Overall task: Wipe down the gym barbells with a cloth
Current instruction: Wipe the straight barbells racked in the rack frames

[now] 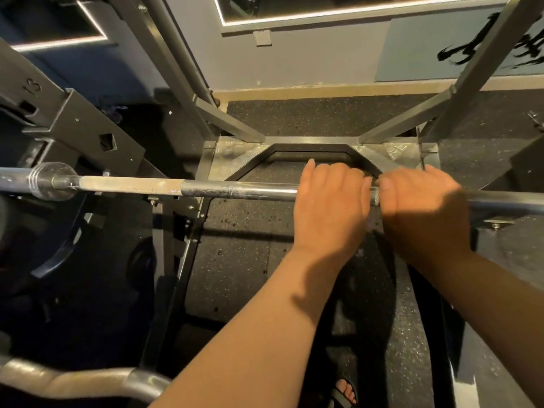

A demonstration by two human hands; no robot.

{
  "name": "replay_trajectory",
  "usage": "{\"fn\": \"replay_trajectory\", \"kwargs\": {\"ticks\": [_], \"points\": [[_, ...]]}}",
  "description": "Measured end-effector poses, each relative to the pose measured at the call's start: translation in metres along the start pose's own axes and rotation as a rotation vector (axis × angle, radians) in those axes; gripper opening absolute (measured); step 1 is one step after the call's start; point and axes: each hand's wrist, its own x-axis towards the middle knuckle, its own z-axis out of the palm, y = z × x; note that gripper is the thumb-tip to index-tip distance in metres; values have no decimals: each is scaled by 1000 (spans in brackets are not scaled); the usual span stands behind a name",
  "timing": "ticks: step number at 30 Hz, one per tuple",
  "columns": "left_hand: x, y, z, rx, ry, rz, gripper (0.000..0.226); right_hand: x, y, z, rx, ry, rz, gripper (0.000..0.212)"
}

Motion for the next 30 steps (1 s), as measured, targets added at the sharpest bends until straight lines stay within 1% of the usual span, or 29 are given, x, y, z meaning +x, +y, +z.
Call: {"fn": "replay_trajectory", "kwargs": {"ticks": [2, 4, 6, 7, 8, 9, 10, 11, 12, 13, 14, 15, 16, 17, 19, 20, 21, 22, 24, 26, 28, 30], "points": [[-19, -27, 1, 0, 80, -21, 29, 2, 0, -1, -21, 27, -18, 32], [-25, -43, -4, 18, 122, -154, 32, 4, -1, -2, -30, 32, -14, 29], [-17, -40, -11, 58, 138, -292, 34, 4, -1, 0, -15, 31, -1, 29], [-7, -33, -17, 59, 96, -341, 34, 4, -1, 0, 0, 38, 5, 30], [7, -27, -24, 50, -27, -383, 35, 4, -1, 0, 13, 51, 9, 31], [23, -21, -32, 16, -194, -431, 35, 4, -1, -1, 26, 69, 11, 32], [37, -20, -37, -21, -300, -444, 34, 5, -2, -2, 40, 84, 14, 32], [48, -22, -38, -24, -389, -450, 33, 5, -2, -3, 54, 91, 18, 33], [50, -25, -39, -9, -412, -425, 33, 5, -3, -4, 61, 88, 19, 34], [44, -28, -36, 53, -360, -352, 34, 5, -3, -5, 68, 77, 19, 36], [31, -30, -32, 99, -215, -282, 35, 5, -3, -7, 79, 59, 26, 38], [14, -29, -26, 85, -52, -246, 34, 4, -4, -7, 95, 39, 44, 40], [-2, -25, -19, 29, 63, -247, 31, 4, -4, -7, 104, 15, 61, 40], [-13, -20, -10, -26, 114, -264, 28, 5, -4, -6, 93, -9, 73, 39], [-13, -2, 3, -88, 107, -315, 30, 5, -4, -4, 45, -50, 68, 36], [-10, 10, 3, -75, 52, -323, 35, 5, -3, -4, 61, -48, 58, 34], [-7, 21, 6, -43, -14, -290, 40, 5, -2, -5, 103, -30, 51, 33], [-5, 27, 8, -27, -51, -219, 41, 6, -1, -6, 150, -5, 46, 32], [-6, 22, 9, -73, -71, -65, 35, 6, -1, -9, 184, 12, 39, 32], [-13, 0, 7, -78, -56, 15, 35, 5, -3, -9, 136, -7, 41, 32], [-20, -22, -1, -92, -2, -22, 33, 5, -3, -6, 46, -34, 31, 31], [-23, -34, -2, -158, 110, -175, 32, 5, -2, -5, -30, -40, 15, 29]]}}
